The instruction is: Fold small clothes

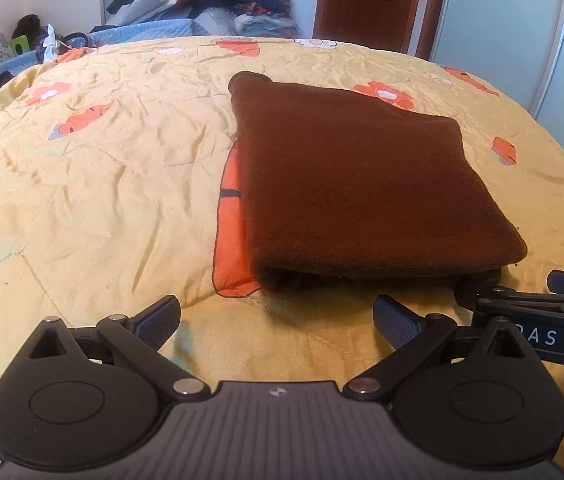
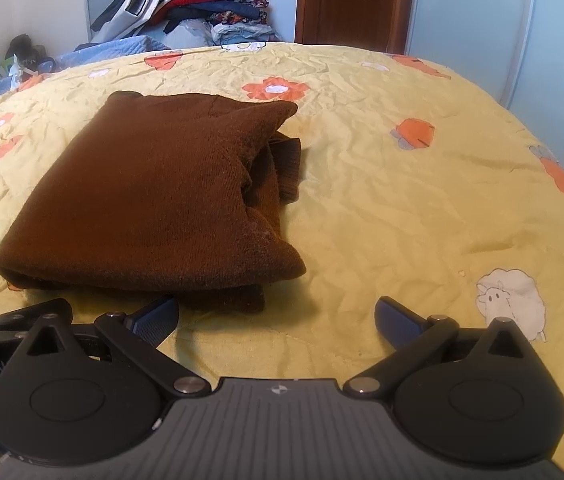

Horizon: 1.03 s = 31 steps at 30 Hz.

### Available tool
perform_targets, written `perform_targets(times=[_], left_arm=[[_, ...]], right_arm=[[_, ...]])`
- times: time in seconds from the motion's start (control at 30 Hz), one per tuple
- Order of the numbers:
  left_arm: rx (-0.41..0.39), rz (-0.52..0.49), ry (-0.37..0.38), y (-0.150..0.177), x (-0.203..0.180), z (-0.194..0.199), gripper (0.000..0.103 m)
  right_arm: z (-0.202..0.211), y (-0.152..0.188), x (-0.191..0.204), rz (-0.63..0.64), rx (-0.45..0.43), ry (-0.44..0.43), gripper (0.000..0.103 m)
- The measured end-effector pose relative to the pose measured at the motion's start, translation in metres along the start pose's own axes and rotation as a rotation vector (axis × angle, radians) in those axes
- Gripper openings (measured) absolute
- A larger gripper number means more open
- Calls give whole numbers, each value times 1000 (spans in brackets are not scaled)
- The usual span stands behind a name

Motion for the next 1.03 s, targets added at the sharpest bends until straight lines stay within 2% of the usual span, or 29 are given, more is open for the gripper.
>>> perform_targets(times=[0.27,0.4,0.6,0.87,0.97,1.03], left_arm=[[3,-1,11,1,0,2,103],[-61,0,16,3,-1,8,103],[-20,30,6,2,4,4,103],[-50,-21,13,3,-1,11,103],[-56,-19,22,-6,15,13,103],[-85,-18,-23,-17,38,13,103]], right_arm=[[-1,1,-1,-7,13,-3,103],[0,1,-1,-6,13,-14,103],[3,2,2,12,1,-6,103],[3,2,-3,-19,1,-39,103],[4,-1,-9,-6,-22,-45,103],[7,-7,-23,26,-64,-28,103]])
Point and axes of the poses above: each gripper's, at about its wrist camera, not at the fingertips, and z roughly against the way its jaws point, x to its left, y to its underside, the point moved 3 cm from there along -z, roughly the way its jaws point, and after that the axes turned 4 degrees about z, right-handed, at the moved point
